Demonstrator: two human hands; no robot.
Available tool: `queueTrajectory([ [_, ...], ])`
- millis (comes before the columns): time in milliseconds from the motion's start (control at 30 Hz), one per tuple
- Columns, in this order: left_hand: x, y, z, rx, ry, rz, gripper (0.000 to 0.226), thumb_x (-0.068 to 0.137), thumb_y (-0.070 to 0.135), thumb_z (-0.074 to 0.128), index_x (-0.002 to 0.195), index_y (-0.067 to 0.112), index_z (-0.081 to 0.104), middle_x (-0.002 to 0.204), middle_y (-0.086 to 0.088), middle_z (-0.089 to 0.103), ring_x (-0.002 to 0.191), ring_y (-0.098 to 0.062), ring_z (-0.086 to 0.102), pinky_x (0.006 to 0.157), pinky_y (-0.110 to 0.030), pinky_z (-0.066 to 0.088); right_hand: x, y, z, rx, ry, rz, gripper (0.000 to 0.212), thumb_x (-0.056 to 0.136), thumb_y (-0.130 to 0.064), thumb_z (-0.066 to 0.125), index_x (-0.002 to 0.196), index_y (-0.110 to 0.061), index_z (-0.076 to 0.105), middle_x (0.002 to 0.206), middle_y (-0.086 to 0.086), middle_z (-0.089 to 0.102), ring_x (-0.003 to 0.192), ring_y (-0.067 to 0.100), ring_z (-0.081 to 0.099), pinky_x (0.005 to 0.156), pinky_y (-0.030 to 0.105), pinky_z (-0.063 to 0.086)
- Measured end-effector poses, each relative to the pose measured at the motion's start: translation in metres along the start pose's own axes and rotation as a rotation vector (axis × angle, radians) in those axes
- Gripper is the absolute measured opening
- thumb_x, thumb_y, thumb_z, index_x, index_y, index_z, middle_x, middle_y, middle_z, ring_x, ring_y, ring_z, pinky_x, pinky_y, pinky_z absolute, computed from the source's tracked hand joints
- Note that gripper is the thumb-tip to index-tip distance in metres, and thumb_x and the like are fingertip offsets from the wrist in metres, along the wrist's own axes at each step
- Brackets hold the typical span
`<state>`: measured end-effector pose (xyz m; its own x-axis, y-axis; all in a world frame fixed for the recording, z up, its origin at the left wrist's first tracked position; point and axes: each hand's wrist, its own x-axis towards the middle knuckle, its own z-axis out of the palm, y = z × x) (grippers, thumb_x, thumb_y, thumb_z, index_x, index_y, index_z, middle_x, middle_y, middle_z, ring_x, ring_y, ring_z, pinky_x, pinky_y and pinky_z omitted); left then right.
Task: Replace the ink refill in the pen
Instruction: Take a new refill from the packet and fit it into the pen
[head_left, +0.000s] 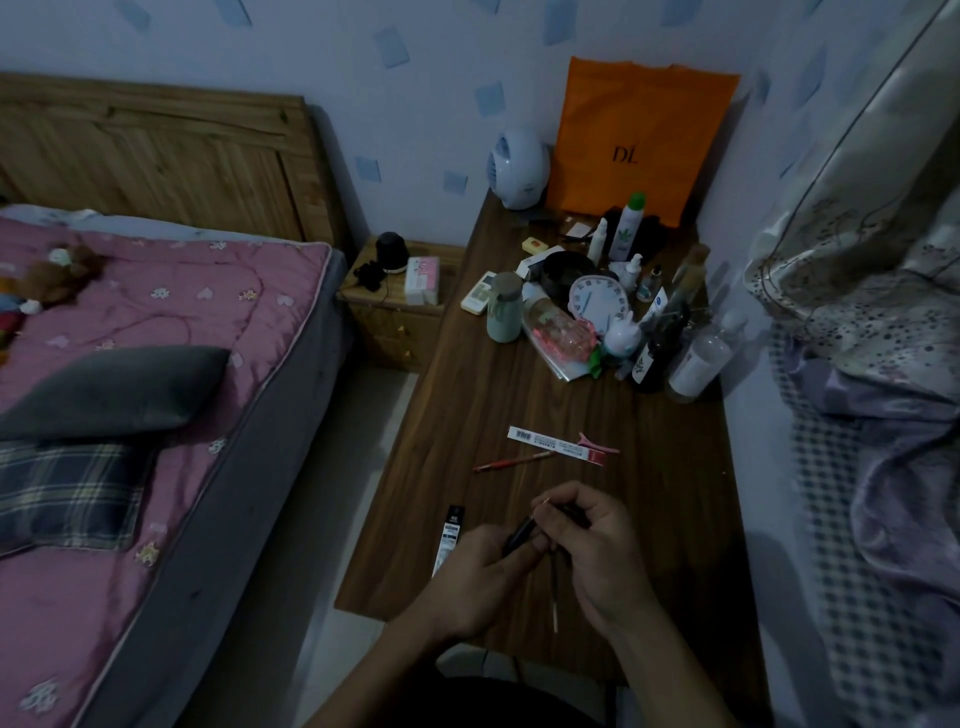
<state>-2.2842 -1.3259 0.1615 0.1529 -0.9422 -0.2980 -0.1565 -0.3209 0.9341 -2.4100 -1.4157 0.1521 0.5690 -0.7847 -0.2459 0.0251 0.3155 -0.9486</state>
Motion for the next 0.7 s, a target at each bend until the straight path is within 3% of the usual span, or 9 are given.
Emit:
queueTrajectory([
  [200,0.0023,-0.0003,-0.0008,-0.081,-0.013,-0.051,0.057,0.089,0.049,0.053,0.085,-0.008,0.059,0.05,0.01,0.038,0.043,-0.005,0.031,0.046,-0.027,0.023,-0.0003,-0.0023,-0.0025,0.067,-0.037,0.093,0.031,0.074,-0.04,0.074,0.099,-0.022,0.079,0.084,-0.004,0.074,0.076,0.006,0.068,0.063,0.022,0.054],
  [300,0.0034,-0.0013,-0.0015,-0.147,-0.038,-0.103,0.044,0.087,0.048,0.055,0.082,0.004,0.06,0.047,0.011,0.038,0.04,-0.004,0.03,0.045,-0.026,0.021,0.0008,-0.0029,-0.0012,0.077,-0.05,0.134,0.019,0.08,-0.029,0.069,0.094,-0.022,0.08,0.085,-0.002,0.076,0.08,0.008,0.07,0.068,0.025,0.054],
  [467,0.0035,0.0006,-0.0017,-0.124,-0.066,-0.126,0.065,0.087,0.052,0.053,0.095,-0.012,0.057,0.053,0.005,0.041,0.043,-0.008,0.033,0.046,-0.029,0.024,0.0013,-0.0021,0.0001,0.068,-0.017,0.128,0.012,0.079,-0.027,0.069,0.086,-0.023,0.078,0.079,-0.004,0.073,0.075,0.007,0.069,0.065,0.024,0.055],
  [700,0.0075,0.0007,0.0027,0.036,0.034,-0.078,0.043,0.098,0.037,0.051,0.079,0.0,0.061,0.058,0.001,0.04,0.049,-0.006,0.035,0.054,-0.031,0.027,0.0075,0.0036,-0.0005,-0.001,0.036,0.081,0.013,0.078,-0.031,0.075,0.079,-0.018,0.076,0.068,0.0,0.068,0.066,0.009,0.065,0.059,0.021,0.053],
])
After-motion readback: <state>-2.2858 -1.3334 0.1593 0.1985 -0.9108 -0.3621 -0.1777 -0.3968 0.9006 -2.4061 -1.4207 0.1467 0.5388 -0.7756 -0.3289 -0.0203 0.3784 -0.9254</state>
